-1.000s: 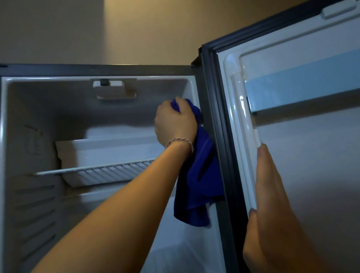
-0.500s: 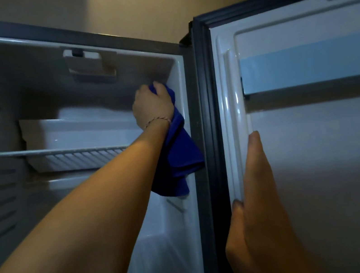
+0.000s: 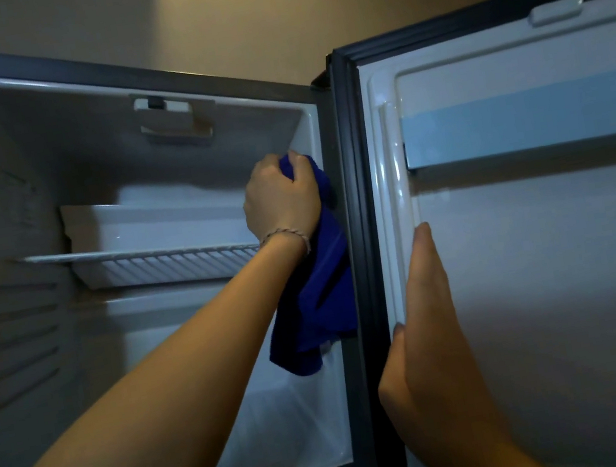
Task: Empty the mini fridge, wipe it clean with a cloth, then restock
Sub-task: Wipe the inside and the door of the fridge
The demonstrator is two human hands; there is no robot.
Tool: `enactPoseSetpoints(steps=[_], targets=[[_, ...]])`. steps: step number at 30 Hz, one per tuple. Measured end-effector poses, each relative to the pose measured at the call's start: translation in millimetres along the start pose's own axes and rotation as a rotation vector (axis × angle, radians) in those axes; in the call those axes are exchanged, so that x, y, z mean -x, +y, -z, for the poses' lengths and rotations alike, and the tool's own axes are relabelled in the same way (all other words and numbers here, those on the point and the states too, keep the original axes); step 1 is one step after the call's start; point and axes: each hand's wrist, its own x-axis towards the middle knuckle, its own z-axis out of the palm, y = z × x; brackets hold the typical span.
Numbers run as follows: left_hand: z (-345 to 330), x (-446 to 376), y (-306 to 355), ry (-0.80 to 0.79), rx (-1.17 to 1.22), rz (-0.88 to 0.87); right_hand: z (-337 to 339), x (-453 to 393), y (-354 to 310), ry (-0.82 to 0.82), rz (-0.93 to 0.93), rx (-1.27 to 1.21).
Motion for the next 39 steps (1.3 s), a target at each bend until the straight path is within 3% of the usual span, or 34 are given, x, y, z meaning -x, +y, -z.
enactPoseSetpoints(steps=[10, 16, 23, 32, 39], targets=[[15.7, 34.4, 26.0, 0.051, 0.232, -0.051, 10.9, 2.3, -1.3, -0.131, 0.015, 0.117], [24.4, 44.7, 30.9, 0.050, 0.324, -0.077, 45.0, 2.4, 2.1, -0.375, 0.031, 0.183], [31.0, 63.3, 30.6, 0.054, 0.381, -0.079, 68.6, 15.0, 13.1, -0.515, 0.012, 0.301], [36.0, 120.5, 0.0, -0.005, 0.371, -0.088, 72.1, 14.8, 18.4, -0.566, -0.056, 0.139], [46.2, 156.5, -15.8, -0.049, 0.327, -0.020, 72.2, 18.2, 16.9, -0.573, -0.042, 0.164]])
